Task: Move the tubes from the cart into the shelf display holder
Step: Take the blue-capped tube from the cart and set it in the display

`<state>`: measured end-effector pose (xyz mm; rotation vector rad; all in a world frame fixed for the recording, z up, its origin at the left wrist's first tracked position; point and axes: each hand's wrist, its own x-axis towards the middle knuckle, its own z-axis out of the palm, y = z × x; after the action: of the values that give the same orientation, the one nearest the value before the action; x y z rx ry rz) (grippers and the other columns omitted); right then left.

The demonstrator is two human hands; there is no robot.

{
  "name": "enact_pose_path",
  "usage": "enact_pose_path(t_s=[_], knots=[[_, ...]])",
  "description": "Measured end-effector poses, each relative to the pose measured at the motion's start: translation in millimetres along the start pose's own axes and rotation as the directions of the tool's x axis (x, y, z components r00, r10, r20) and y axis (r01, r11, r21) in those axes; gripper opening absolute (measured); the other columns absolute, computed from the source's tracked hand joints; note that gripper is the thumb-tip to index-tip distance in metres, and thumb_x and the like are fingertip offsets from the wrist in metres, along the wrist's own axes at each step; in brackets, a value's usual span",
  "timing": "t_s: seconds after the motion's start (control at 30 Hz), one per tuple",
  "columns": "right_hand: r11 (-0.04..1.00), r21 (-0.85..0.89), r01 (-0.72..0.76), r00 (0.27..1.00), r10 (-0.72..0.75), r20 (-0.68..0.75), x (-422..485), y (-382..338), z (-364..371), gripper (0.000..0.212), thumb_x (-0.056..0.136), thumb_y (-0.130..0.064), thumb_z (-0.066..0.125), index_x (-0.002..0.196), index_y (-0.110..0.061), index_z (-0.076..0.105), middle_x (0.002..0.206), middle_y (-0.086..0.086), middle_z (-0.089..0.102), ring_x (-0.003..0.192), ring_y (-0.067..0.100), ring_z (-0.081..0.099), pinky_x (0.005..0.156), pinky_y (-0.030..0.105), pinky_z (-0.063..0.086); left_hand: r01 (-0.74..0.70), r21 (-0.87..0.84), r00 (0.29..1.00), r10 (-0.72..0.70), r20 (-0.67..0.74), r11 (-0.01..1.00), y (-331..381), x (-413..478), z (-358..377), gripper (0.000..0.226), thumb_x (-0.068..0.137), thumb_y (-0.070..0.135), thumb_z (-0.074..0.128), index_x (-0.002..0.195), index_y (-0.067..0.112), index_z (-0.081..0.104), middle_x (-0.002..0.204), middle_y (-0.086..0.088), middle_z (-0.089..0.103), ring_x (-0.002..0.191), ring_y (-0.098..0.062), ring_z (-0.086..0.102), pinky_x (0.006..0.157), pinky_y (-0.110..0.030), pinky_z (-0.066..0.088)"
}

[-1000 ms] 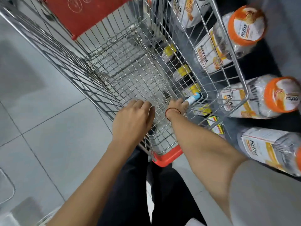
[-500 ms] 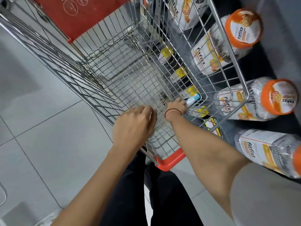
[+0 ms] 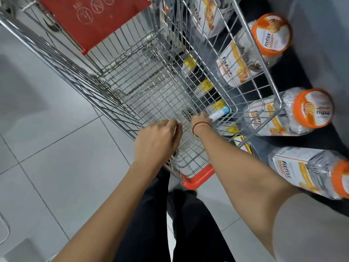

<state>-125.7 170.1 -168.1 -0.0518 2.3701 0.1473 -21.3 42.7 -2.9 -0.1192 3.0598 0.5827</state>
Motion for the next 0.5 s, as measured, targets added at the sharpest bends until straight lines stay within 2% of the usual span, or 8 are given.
enact_pose_path(t_s=[0.03,0.07,0.2,0.3,0.37,0.43,0.5], knots=[[1.000,0.004,-0.002,0.999,0.002,-0.037,-4.4,0.8,-5.2,0.038,0.095,-0.007,0.042,0.132,-0.007,0.049,0.143,0.016,0.035,0.124,0.032,0.046,0.100,0.033,0.041,-0.003,-0.005,1.000,0.003,-0.001,1.000,0.2,0.1,-0.3,0.033,0.092,0.029,0.047,0.064,0.012,0.050,0.052,-0.001,0.055,0.041,-0.025,0.050,0.040,-0.021,0.020],[1.000,-0.013,0.007,0.997,-0.008,-0.073,-6.2,1.9,-8.9,0.037,0.095,-0.004,0.041,0.131,-0.005,0.049,0.143,0.017,0.037,0.123,0.032,0.046,0.101,0.037,0.040,-0.005,-0.010,1.000,0.005,-0.001,1.000,0.3,0.0,-0.5,0.033,0.092,0.028,0.047,0.064,0.012,0.049,0.052,-0.001,0.055,0.040,-0.025,0.049,0.040,-0.021,0.020],[0.998,0.000,0.065,0.977,-0.063,-0.206,-22.2,4.3,-32.6,0.036,0.095,0.003,0.037,0.129,0.000,0.049,0.132,0.019,0.050,0.119,0.036,0.052,0.096,0.042,0.046,-0.021,-0.024,1.000,0.021,0.008,0.999,-0.6,-1.2,1.0,0.035,0.093,0.030,0.043,0.064,0.012,0.049,0.053,-0.002,0.056,0.041,-0.025,0.050,0.038,-0.022,0.030],[0.972,0.218,0.091,0.965,-0.032,-0.262,-36.6,13.1,-60.5,0.039,0.095,0.002,0.038,0.133,-0.002,0.043,0.129,0.022,0.053,0.117,0.035,0.054,0.093,0.036,0.048,-0.045,-0.028,0.999,0.046,0.021,0.999,-1.3,-0.1,1.1,0.037,0.093,0.031,0.041,0.063,0.012,0.050,0.053,-0.002,0.056,0.040,-0.026,0.051,0.036,-0.023,0.033],[0.862,0.500,0.083,0.968,0.049,-0.245,-45.4,24.8,-77.1,0.037,0.095,-0.003,0.041,0.132,-0.005,0.045,0.131,0.020,0.052,0.118,0.033,0.052,0.092,0.029,0.044,-0.069,-0.031,0.997,0.070,0.033,0.997,-2.6,0.2,1.6,0.038,0.094,0.031,0.040,0.063,0.012,0.051,0.053,-0.002,0.056,0.039,-0.025,0.052,0.034,-0.024,0.036],[0.669,0.735,0.110,0.965,0.104,-0.239,-55.5,40.0,-88.3,0.038,0.091,-0.003,0.052,0.129,-0.005,0.048,0.125,0.020,0.053,0.113,0.032,0.053,0.090,0.033,0.047,-0.092,-0.037,0.994,0.094,0.048,0.995,-4.1,0.0,2.3,0.038,0.095,0.029,0.043,0.063,0.011,0.051,0.053,-0.002,0.056,0.038,-0.023,0.051,0.034,-0.024,0.037],[0.437,0.887,0.152,0.961,0.143,-0.235,-68.8,56.8,-96.6,0.036,0.086,-0.005,0.063,0.120,-0.002,0.052,0.105,0.016,0.056,0.093,0.026,0.059,0.073,0.030,0.052,-0.100,-0.034,0.993,0.102,0.064,0.994,-4.7,-0.2,2.6,0.036,0.093,0.028,0.047,0.061,0.012,0.050,0.053,-0.002,0.056,0.037,-0.023,0.050,0.034,-0.021,0.034]])
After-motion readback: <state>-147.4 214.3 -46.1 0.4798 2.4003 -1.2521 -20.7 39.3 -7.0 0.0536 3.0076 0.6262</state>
